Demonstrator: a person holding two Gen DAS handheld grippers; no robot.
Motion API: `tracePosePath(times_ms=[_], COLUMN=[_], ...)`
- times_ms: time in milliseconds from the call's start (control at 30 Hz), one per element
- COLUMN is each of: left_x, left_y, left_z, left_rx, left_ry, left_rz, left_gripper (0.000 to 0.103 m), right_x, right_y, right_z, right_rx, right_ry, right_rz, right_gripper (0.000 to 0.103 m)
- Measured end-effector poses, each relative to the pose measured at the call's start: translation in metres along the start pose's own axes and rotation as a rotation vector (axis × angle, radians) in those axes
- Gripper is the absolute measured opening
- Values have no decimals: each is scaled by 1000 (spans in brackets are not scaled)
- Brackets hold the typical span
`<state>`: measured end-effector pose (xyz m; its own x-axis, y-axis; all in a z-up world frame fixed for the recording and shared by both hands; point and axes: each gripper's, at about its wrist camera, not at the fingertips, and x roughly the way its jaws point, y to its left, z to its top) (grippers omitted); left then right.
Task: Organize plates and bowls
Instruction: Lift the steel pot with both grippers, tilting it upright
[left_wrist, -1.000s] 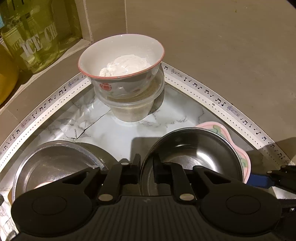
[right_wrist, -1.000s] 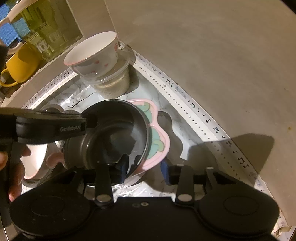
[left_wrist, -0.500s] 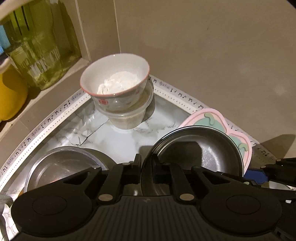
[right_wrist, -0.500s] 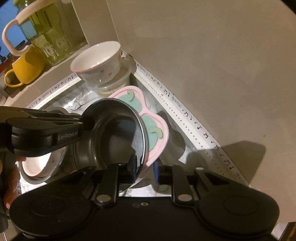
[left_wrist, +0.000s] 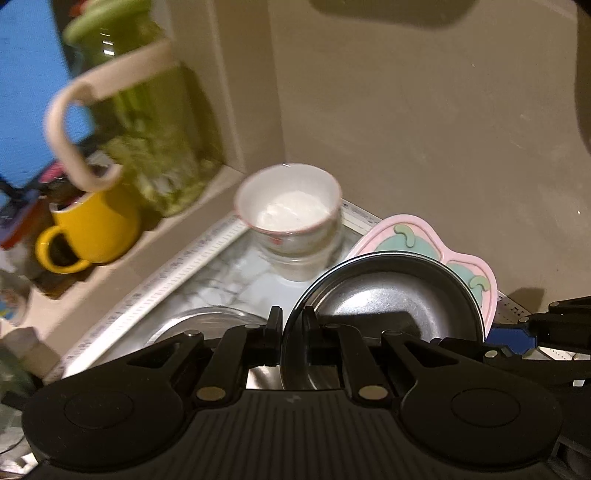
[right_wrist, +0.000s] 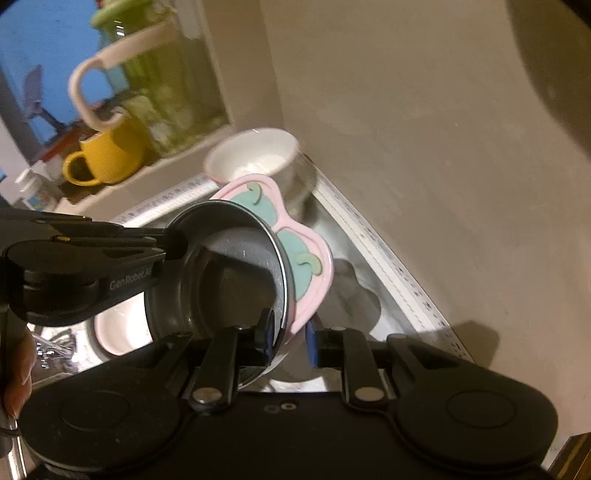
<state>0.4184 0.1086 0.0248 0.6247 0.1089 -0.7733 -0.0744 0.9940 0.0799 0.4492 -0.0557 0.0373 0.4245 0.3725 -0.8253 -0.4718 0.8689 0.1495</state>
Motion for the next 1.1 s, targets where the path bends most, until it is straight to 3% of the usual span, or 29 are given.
tracePosePath(times_ms=[267,600,1100], left_x=[-21,-6,25], left_y=[50,96,110], left_z=[-6,-31,-42], left_rx=[-44,-73,-64], left_ry=[-4,85,167], left_rz=[86,150,196], left_gripper=[10,10,10], right_x=[3,41,87], right_y=[46,84,92], right_z=[13,13,11], right_rx=[-66,-85,-54], right_ry=[-6,94,207], right_rz=[75,172,224], right_gripper=[18,18,18])
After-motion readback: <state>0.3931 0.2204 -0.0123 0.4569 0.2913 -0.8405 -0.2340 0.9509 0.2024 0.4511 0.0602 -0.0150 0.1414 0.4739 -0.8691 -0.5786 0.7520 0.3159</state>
